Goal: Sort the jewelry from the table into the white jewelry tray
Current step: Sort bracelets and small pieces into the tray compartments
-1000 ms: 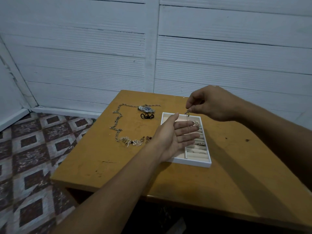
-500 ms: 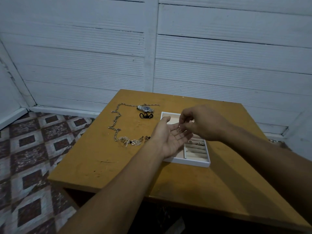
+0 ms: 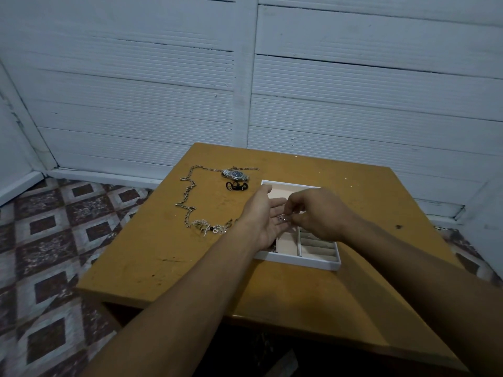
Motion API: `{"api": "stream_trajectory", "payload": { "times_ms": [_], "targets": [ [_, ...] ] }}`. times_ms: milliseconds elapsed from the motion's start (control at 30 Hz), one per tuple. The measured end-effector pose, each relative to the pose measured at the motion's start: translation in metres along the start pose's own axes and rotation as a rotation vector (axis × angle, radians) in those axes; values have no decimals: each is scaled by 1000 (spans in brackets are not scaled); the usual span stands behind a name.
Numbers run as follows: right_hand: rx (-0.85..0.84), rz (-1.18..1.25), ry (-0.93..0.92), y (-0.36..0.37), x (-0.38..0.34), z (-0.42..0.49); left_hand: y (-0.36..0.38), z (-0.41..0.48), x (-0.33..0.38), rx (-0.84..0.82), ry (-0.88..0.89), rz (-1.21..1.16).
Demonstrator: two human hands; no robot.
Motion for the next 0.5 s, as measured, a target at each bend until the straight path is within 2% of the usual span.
{"api": "stream_trajectory", "payload": {
  "times_ms": [267,500],
  "targets": [
    [128,303,114,16,9,1,-2,-1,6,18,-25,34],
    [143,329,134,13,16,-4,2,-1,8,10,-34,72]
  ]
}}
Point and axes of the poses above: each hand's wrist, its own z-axis towards the middle knuckle, its own y-axis out of the palm, x = y × z, the point moved 2 cm from there along z, towards the middle knuckle, and after that the axes turned 8 degrees about -y, right-handed, at the moved point
